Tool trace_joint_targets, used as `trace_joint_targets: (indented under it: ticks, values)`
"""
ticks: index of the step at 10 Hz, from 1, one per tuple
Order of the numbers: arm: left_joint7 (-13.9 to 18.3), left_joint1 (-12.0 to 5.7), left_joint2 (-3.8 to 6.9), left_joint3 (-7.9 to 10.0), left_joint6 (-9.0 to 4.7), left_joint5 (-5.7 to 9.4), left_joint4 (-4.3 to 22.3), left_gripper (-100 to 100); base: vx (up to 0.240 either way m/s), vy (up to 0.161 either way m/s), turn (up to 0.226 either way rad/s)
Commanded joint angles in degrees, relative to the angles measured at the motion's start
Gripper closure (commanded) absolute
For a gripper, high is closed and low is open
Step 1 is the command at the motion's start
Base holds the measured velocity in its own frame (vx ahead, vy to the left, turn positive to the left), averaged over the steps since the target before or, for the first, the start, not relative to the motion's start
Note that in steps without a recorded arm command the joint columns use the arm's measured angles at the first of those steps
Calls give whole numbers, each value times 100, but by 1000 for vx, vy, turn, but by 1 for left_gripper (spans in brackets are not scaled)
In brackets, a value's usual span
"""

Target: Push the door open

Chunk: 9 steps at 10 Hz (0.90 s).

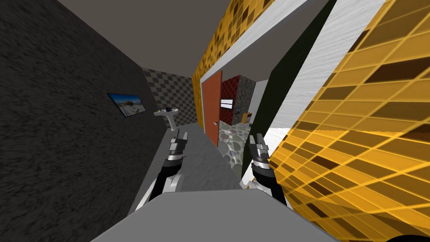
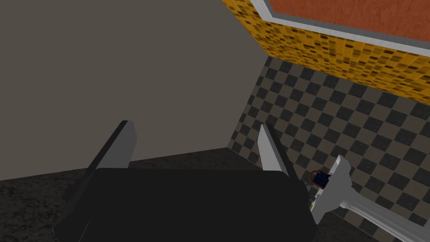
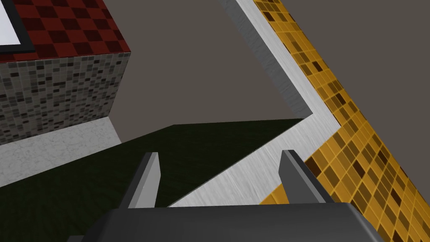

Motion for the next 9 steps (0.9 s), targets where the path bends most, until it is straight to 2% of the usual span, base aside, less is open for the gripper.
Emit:
trace_joint_targets:
  ticks: [1,4,7,9]
  values:
    - [22,-71,32,-42,-45,-13,192,-100,115,37,-70]
    - [57,-172,82,-103,-99,-28,470,-100,103,36,-66]
    - [115,-343,162,-208,-192,-54,941,-100,132,41,-100]
    - [141,-417,190,-253,-232,-65,1146,-100,122,56,-79]
